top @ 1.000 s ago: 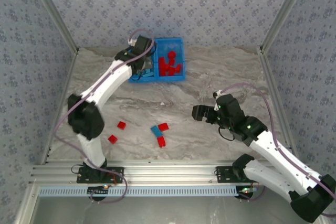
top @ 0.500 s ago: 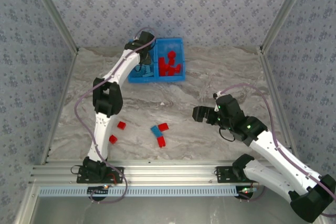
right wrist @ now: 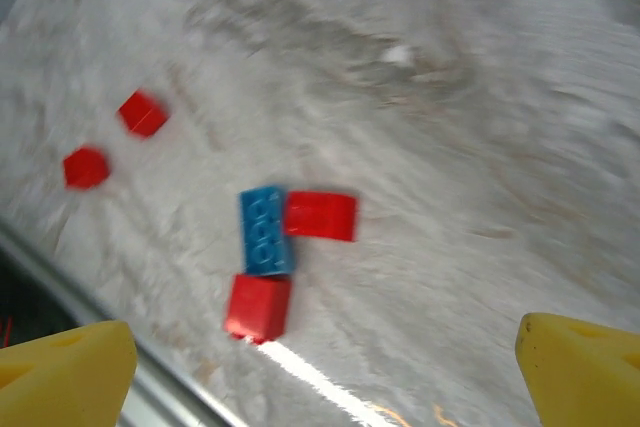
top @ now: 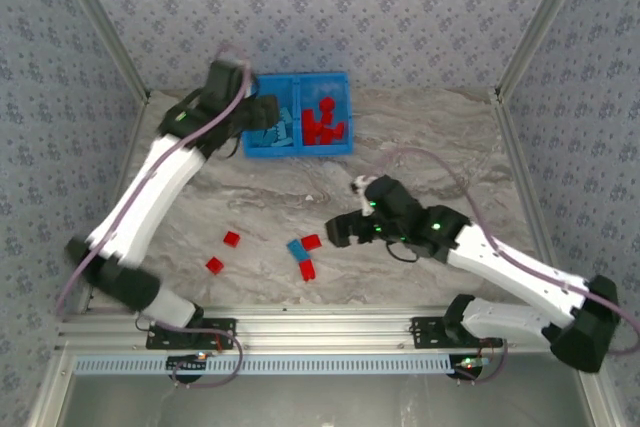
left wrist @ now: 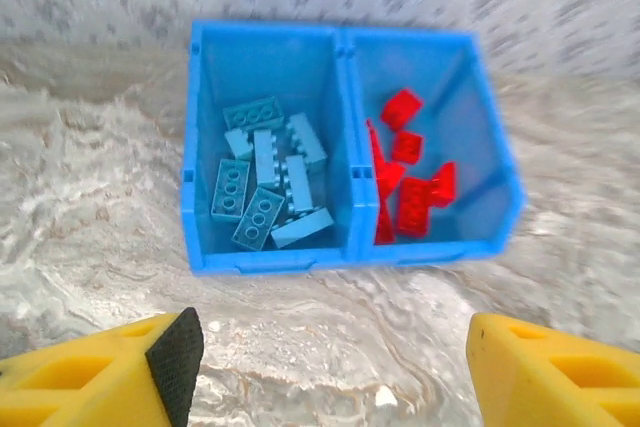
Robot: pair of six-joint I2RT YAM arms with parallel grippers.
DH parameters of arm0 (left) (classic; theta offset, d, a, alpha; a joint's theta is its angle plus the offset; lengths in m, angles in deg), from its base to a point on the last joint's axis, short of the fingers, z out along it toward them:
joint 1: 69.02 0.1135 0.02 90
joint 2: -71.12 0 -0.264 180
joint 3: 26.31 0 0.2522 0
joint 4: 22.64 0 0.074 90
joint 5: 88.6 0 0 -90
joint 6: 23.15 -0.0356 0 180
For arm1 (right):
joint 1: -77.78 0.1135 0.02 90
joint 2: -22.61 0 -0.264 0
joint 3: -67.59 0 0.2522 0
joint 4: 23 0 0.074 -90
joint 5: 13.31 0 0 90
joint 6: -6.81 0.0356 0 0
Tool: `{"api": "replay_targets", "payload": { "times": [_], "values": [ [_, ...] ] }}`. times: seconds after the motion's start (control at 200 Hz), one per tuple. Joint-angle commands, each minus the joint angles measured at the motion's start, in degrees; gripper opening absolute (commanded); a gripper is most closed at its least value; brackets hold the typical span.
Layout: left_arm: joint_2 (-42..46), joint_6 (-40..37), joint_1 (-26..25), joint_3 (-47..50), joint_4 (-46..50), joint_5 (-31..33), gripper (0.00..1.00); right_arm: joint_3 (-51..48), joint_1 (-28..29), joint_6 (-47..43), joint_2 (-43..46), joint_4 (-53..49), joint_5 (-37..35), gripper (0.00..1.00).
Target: Sort the legos into containers by color
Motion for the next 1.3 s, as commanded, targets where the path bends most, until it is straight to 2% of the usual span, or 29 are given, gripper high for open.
{"api": "replay_targets", "payload": {
  "times": [0.0, 0.1, 0.215, 0.3, 0.395, 0.52, 0.585, 0.675, 0.755, 0.924, 1.064, 1.194, 1.294],
  "values": [
    [11.6, -1.9, 0.7, 13.1, 1.7, -3.6, 0.74, 7.0, 7.4, -9.4, -9.2, 0.9, -3.4, 1.0],
    [25.5, 1.0, 0.7, 23.6, 5.6, -1.4, 0.77, 12.9, 11.9, -14.1, -19.9, 2.2, -4.8, 1.0],
    [39.1, 4.5, 0.9, 31.7, 11.9, 3.8, 0.81, 21.6, 13.3, -16.3, -32.7, 4.6, -3.4, 1.0],
    [46.1, 3.1, 1.1, 37.3, 12.4, 6.3, 0.86, 28.4, 13.4, -17.2, -41.8, 6.1, -2.3, 1.0],
    [47.8, 4.1, 1.4, 39.3, 14.6, 10.6, 0.89, 37.1, 13.4, -19.1, -51.4, 5.8, -1.2, 1.0],
    [47.5, 3.4, 1.7, 41.7, 12.4, 11.4, 0.94, 48.3, 13.0, -20.6, -62.2, 3.2, 0.3, 0.99],
    [46.9, 4.2, 2.1, 43.0, 12.4, 13.2, 0.99, 52.0, 12.5, -20.6, -66.1, 2.8, 1.4, 0.97],
    [47.1, 4.6, 2.9, 44.8, 12.2, 14.9, 0.99, 56.2, 12.1, -20.9, -70.4, 2.3, 2.8, 0.9],
    [47.5, 4.0, 3.4, 44.6, 11.6, 15.4, 0.99, 60.4, 12.1, -21.3, -74.0, -0.2, 2.1, 0.79],
    [49.2, 3.0, 5.1, 46.0, 9.7, 13.2, 0.99, 62.4, 11.8, -21.0, -76.3, -0.9, 2.2, 0.52],
    [50.6, 1.7, 5.4, 46.3, 8.6, 10.3, 0.99, 60.3, 11.7, -20.4, -74.1, -1.0, 1.5, 0.37],
    [53.3, -1.3, 5.4, 47.1, 6.4, 5.2, 0.99, 51.8, 11.5, -19.3, -66.5, 3.9, 0.7, 0.33],
    [56.5, -4.0, 5.3, 48.6, 2.7, -2.8, 0.99, 43.7, 10.9, -18.1, -58.2, 7.7, -0.1, 0.32]
  ]
}}
